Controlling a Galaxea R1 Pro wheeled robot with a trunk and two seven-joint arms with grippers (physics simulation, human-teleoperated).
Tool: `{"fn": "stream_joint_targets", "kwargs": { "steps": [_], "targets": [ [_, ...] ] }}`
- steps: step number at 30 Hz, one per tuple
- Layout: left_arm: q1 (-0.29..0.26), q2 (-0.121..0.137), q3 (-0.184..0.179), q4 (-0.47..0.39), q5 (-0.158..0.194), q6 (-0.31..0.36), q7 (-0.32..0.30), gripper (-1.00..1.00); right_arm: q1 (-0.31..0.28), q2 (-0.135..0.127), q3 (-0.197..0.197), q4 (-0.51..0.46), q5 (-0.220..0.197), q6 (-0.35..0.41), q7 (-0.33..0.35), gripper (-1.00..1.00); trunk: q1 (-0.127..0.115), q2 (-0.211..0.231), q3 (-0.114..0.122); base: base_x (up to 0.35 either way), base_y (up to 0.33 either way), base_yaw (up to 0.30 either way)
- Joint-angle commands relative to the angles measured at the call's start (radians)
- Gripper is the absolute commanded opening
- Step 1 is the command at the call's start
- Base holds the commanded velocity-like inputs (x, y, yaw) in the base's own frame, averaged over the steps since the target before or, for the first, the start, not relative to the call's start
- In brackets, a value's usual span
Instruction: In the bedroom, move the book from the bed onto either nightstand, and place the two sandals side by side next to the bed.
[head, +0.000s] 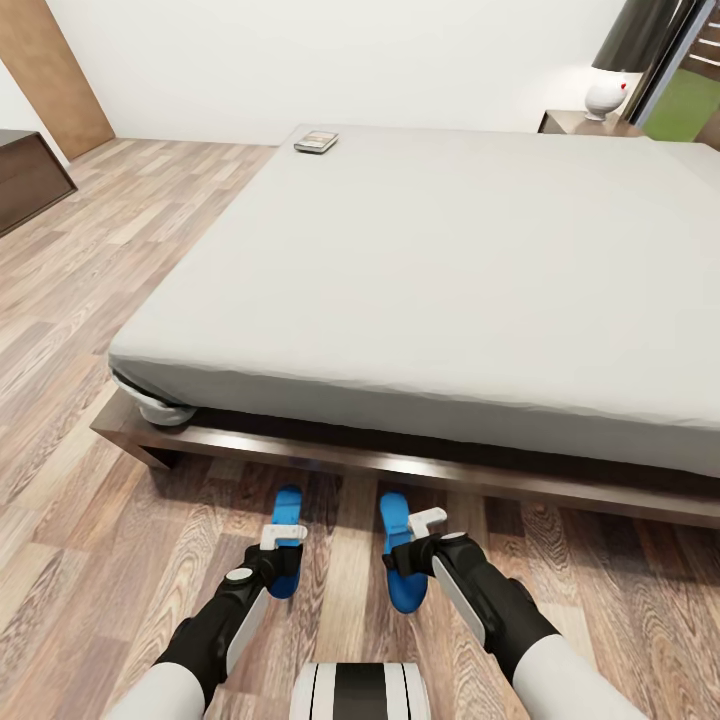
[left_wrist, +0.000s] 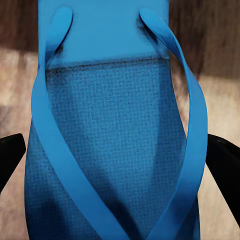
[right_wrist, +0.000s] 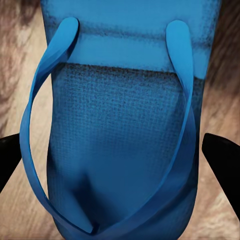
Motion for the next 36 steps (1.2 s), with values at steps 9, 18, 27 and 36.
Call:
{"fn": "stream_joint_targets", "kwargs": {
  "steps": [9, 18, 27, 36],
  "targets": [
    [0.000, 0.001, -0.004, -0.002, 0.005, 0.005, 0.005, -1.00, 0.000, 0.000, -0.001, -0.002, 0.000, 0.012, 0.001, -1.00, 0.001, -0.001, -0.008, 0.000, 0.000, 0.000],
    [0.000, 0.001, -0.004, -0.004, 0.005, 0.005, 0.004, -1.00, 0.000, -0.001, -0.002, -0.002, 0.000, 0.028, 0.001, -1.00, 0.002, -0.001, -0.020, 0.000, 0.000, 0.000],
    [0.000, 0.002, -0.004, -0.005, 0.005, 0.005, 0.005, -1.00, 0.000, -0.004, -0.003, -0.002, -0.004, 0.047, 0.001, -1.00, 0.002, -0.001, -0.020, 0.000, 0.000, 0.000],
    [0.000, 0.002, -0.004, -0.005, 0.006, 0.005, 0.005, -1.00, 0.000, -0.003, 0.001, -0.002, -0.004, 0.046, 0.001, -1.00, 0.002, -0.001, -0.020, 0.000, 0.000, -0.083]
  ]
}}
